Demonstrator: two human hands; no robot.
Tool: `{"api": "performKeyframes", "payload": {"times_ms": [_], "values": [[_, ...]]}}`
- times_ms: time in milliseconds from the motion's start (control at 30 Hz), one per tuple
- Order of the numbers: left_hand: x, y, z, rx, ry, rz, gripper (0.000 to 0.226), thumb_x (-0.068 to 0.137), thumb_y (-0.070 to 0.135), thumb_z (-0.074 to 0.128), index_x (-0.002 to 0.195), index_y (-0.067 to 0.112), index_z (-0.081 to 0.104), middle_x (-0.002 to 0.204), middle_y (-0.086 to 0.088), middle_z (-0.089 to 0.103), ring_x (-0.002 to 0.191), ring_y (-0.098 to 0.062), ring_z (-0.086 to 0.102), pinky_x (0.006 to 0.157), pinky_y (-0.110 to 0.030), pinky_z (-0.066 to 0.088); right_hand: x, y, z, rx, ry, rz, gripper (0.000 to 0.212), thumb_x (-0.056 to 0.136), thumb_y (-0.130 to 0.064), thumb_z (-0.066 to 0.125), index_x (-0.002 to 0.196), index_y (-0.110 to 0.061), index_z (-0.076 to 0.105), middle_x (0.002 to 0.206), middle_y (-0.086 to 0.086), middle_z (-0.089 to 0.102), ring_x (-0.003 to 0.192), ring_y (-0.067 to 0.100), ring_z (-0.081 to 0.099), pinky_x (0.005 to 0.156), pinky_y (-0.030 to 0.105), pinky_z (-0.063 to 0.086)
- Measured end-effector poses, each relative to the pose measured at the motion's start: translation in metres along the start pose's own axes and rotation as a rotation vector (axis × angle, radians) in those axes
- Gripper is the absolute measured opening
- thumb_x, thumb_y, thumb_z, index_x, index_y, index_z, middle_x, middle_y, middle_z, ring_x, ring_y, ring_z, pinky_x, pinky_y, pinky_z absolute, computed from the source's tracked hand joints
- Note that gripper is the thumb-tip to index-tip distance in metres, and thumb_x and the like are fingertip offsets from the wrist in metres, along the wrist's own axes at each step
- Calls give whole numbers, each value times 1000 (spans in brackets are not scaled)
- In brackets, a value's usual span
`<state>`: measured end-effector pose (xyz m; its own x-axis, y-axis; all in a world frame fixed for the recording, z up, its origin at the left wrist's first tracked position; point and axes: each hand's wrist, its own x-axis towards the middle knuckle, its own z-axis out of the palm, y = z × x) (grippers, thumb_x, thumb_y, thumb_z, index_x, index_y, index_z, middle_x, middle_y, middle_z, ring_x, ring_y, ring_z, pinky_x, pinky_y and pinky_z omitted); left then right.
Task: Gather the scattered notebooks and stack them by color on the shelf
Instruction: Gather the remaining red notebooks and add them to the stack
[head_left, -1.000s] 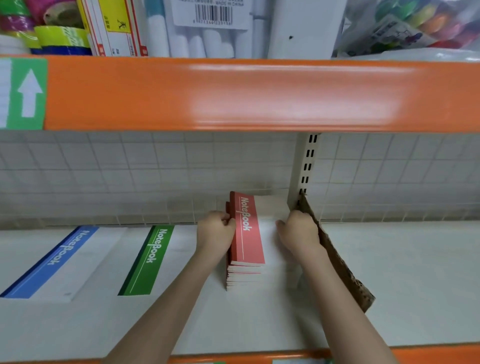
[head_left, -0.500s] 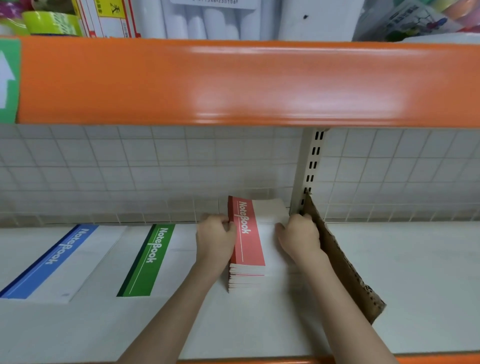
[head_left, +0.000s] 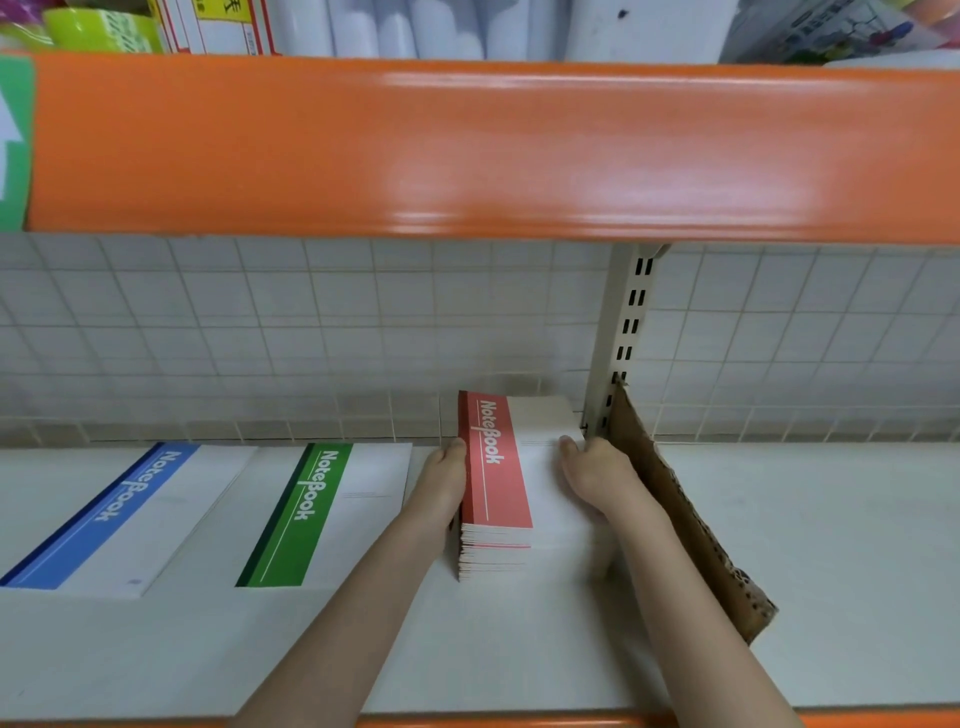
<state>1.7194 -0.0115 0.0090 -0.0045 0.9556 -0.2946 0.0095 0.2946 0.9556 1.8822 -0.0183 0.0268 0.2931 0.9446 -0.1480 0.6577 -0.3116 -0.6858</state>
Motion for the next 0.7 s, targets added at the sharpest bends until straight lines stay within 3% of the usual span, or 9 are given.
{"api": "performKeyframes", "payload": {"times_ms": [100, 167, 500, 700], "values": [[-3, 1, 5, -88, -1, -51, 39, 103, 37, 30, 103, 10, 59, 74, -7, 67, 60, -20, 64, 56, -24, 48, 3, -1, -1, -11, -52, -4, 54, 103, -37, 29, 142, 1, 34, 143, 18, 42, 128, 31, 44, 92, 29, 36], [-4, 0, 7, -116, 12, -62, 37, 103, 38, 31, 102, 12, 57, 69, -4, 65, 54, -16, 63, 49, -21, 45, 5, -2, -1, -14, -73, 6, 55, 103, -36, 27, 143, 0, 32, 147, 17, 38, 131, 31, 41, 101, 32, 35], [-1, -3, 11, -80, 64, -45, 42, 104, 38, 28, 118, 9, 56, 79, -6, 65, 61, -18, 63, 51, -21, 44, 6, 0, 3, -30, -55, 12, 54, 104, -34, 26, 142, 3, 31, 143, 20, 42, 128, 32, 44, 98, 31, 37], [1, -5, 10, -94, 56, -57, 42, 103, 39, 30, 117, 10, 57, 70, -4, 65, 56, -17, 63, 50, -20, 44, 3, -1, 4, -69, -38, 23, 54, 103, -35, 28, 142, 3, 27, 139, 20, 45, 123, 32, 48, 90, 30, 40]]}}
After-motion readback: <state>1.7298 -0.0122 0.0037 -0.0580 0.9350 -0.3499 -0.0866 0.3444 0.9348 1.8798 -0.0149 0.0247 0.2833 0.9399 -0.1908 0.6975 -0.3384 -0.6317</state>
